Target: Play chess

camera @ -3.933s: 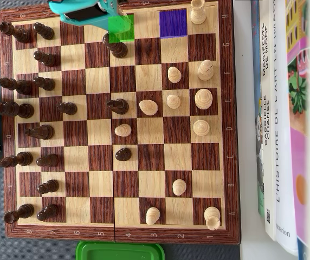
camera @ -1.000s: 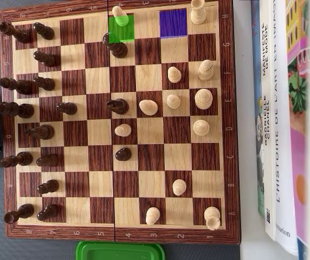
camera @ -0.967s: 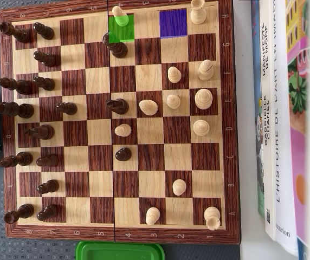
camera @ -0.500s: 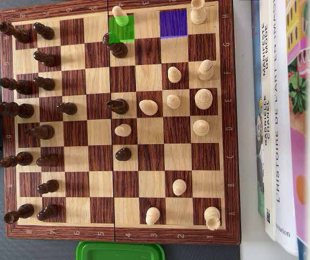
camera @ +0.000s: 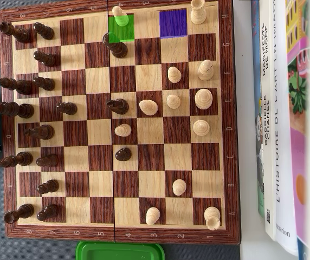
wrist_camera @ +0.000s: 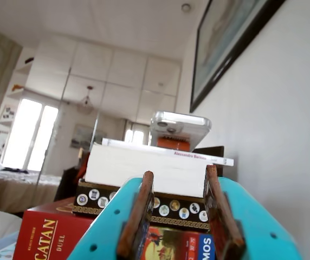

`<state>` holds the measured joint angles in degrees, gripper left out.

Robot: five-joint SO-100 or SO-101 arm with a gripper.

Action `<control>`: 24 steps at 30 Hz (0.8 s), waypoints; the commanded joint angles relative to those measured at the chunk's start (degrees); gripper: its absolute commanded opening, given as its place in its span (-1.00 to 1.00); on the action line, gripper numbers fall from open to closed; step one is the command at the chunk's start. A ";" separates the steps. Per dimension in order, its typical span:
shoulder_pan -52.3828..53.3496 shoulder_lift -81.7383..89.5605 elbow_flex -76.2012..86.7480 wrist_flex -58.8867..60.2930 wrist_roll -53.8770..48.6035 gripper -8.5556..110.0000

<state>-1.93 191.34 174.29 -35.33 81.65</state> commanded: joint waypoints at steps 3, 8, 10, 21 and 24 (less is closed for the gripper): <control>-0.09 0.53 3.52 -9.67 -0.26 -0.61; 0.09 0.53 5.10 -16.96 -0.18 -0.61; 0.09 0.53 5.27 -18.81 0.00 -0.61; -0.35 0.53 6.68 -29.79 0.35 -0.61; -0.35 0.53 6.68 -31.90 0.35 -0.61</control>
<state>-1.93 191.43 179.82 -65.57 81.65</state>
